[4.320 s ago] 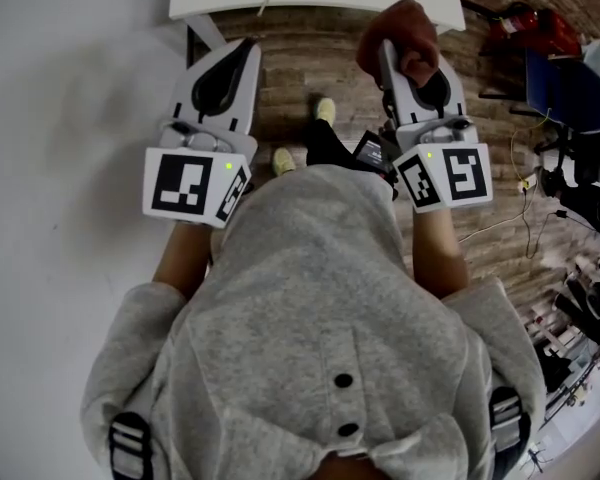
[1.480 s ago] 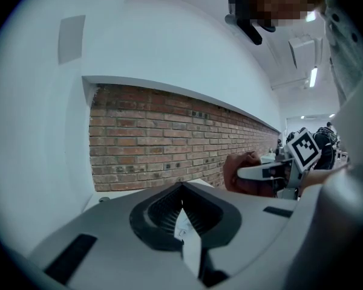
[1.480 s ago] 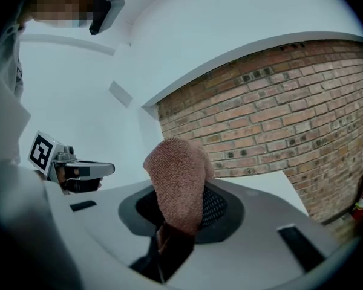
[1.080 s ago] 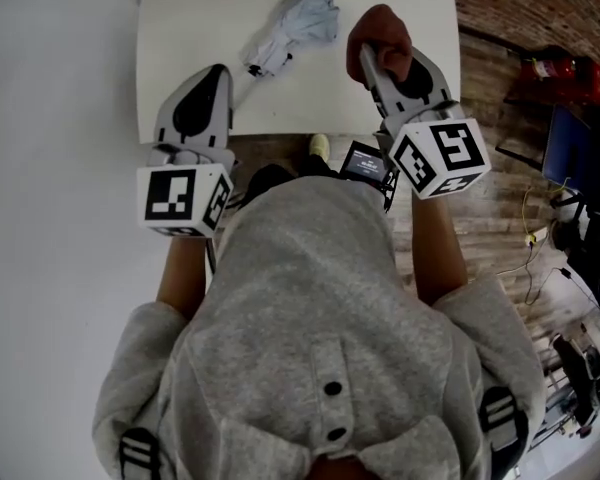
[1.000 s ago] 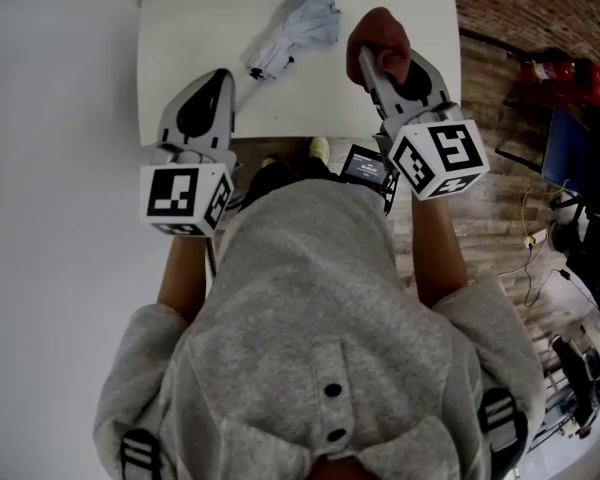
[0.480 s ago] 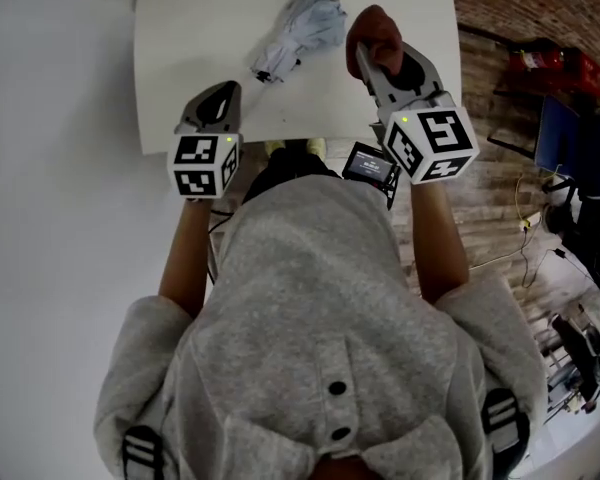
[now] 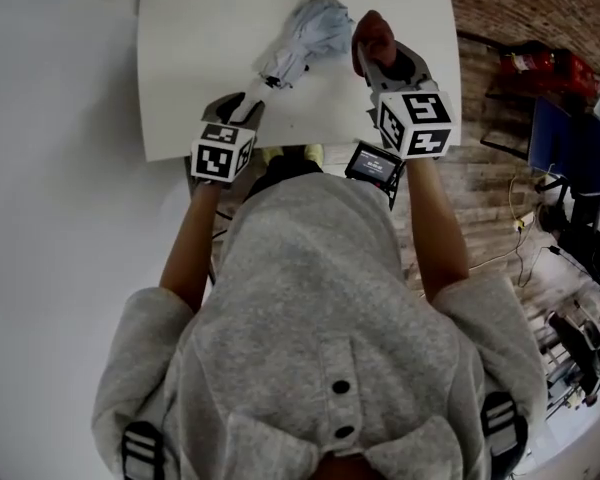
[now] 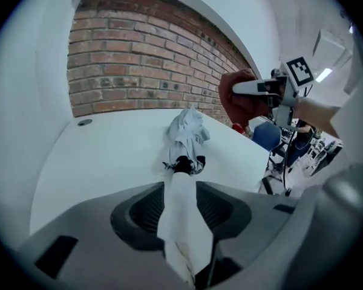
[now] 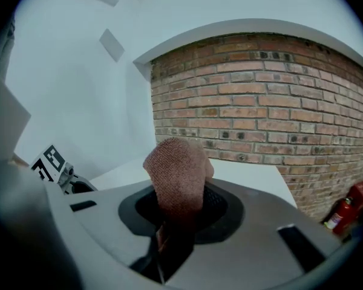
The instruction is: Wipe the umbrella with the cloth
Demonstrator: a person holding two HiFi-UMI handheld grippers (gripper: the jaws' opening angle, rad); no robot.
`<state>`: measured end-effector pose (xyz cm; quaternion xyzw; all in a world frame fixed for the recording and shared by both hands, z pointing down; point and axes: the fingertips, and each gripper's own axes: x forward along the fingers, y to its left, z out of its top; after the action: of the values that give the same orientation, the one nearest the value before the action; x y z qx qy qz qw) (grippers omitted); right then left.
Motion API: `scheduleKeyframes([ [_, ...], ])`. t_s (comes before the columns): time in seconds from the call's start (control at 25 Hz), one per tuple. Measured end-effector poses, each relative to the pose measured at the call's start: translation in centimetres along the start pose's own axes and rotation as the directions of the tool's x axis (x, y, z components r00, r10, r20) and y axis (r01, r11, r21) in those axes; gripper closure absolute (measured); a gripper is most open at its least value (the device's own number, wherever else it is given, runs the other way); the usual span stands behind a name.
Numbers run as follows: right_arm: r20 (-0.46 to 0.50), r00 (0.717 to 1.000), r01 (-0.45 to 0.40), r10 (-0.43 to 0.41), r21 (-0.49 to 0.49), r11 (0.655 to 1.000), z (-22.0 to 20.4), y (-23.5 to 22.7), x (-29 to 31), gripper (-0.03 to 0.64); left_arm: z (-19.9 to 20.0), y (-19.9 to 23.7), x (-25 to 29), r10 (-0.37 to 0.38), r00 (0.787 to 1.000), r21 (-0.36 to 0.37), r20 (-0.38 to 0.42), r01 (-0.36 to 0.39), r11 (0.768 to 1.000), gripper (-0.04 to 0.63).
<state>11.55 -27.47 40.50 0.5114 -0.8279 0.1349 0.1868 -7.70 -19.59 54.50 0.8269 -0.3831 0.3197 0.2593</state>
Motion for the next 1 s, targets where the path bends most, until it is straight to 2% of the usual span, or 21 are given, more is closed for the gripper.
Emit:
scheduleKeyframes([
  [0.12,-0.039,0.999,0.031,-0.032,-0.04,0.999,-1.5,-0.5,1.6,0.517,-1.1,0.1,1.3,-0.015,0.999,0.029,-0.044,0.016,0.999,0.398],
  [0.24,-0.075,0.996,0.046,-0.048,-0.021,0.999,-2.8,-1.3,2.9,0.517,-1.9,-0.2,2.3,-0.032,0.996,0.043,-0.078,0.035,0.998,0.356],
  [0.44,-0.115,0.989,0.091,-0.091,-0.004,0.996,-4.4,-2.9,4.6,0.517,-3.3,-0.2,3.4,-0.023,0.991,0.067,-0.129,0.032,0.997,0.351],
  [0.56,-0.12,0.986,0.113,-0.113,-0.01,0.994,-4.3,-3.6,5.9,0.517,-3.6,-0.1,4.0,-0.012,0.991,0.086,-0.132,0.024,0.996,0.351],
  [0.76,-0.116,0.986,0.114,-0.12,-0.057,0.992,-2.5,-3.4,7.8,0.517,-3.5,0.1,3.7,0.023,0.99,0.125,-0.139,-0.005,0.992,0.351],
  [1.0,-0.152,0.982,0.095,-0.112,-0.116,0.989,-1.9,-3.0,9.9,0.517,-2.5,-0.6,3.8,0.012,0.988,0.172,-0.152,0.015,0.985,0.353],
])
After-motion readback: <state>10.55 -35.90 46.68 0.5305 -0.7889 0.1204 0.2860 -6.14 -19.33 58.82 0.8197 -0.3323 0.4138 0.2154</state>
